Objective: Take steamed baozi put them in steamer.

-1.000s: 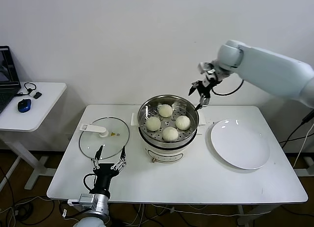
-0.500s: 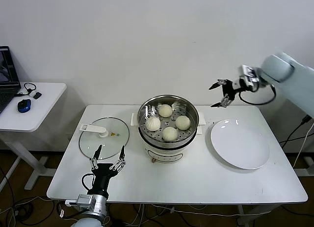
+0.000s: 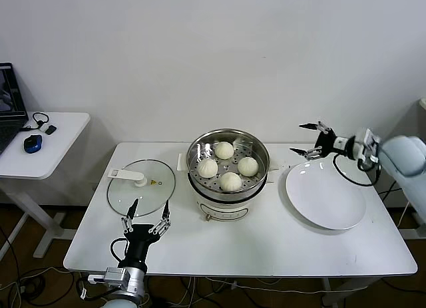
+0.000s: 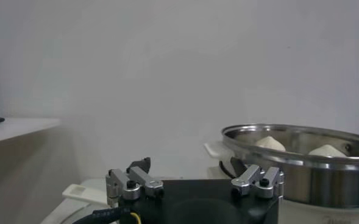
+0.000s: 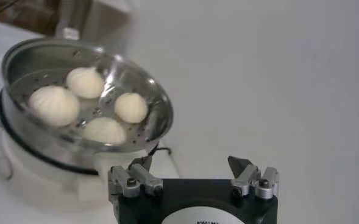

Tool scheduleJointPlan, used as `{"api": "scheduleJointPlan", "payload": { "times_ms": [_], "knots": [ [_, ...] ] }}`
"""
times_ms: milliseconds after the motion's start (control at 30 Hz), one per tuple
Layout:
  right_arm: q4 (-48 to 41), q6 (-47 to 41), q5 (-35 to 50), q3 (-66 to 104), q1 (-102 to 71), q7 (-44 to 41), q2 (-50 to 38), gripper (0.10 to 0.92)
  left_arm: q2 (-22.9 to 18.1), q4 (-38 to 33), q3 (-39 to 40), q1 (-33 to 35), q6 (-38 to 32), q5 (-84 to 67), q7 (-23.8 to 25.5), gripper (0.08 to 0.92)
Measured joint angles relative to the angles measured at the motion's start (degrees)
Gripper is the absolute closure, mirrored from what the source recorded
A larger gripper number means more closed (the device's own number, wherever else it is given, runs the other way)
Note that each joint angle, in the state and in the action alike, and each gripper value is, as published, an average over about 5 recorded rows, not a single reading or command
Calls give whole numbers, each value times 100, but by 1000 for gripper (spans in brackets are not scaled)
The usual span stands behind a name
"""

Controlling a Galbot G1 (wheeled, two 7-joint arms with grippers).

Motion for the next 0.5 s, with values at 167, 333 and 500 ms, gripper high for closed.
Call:
{"api": "scheduleJointPlan", "payload": {
  "times_ms": [167, 333, 500],
  "knots": [
    [362, 291, 76, 1458, -1336, 564, 382, 203, -3, -2, -44, -1, -14, -6, 32, 177],
    [743, 649, 201, 2405, -2487, 1231, 914, 203, -4, -1, -90, -8, -15, 10, 85, 177],
    [1095, 1026, 289, 2853, -3454, 1821, 1460, 203, -5, 1, -132, -21, -6, 56, 156, 177]
  ]
}}
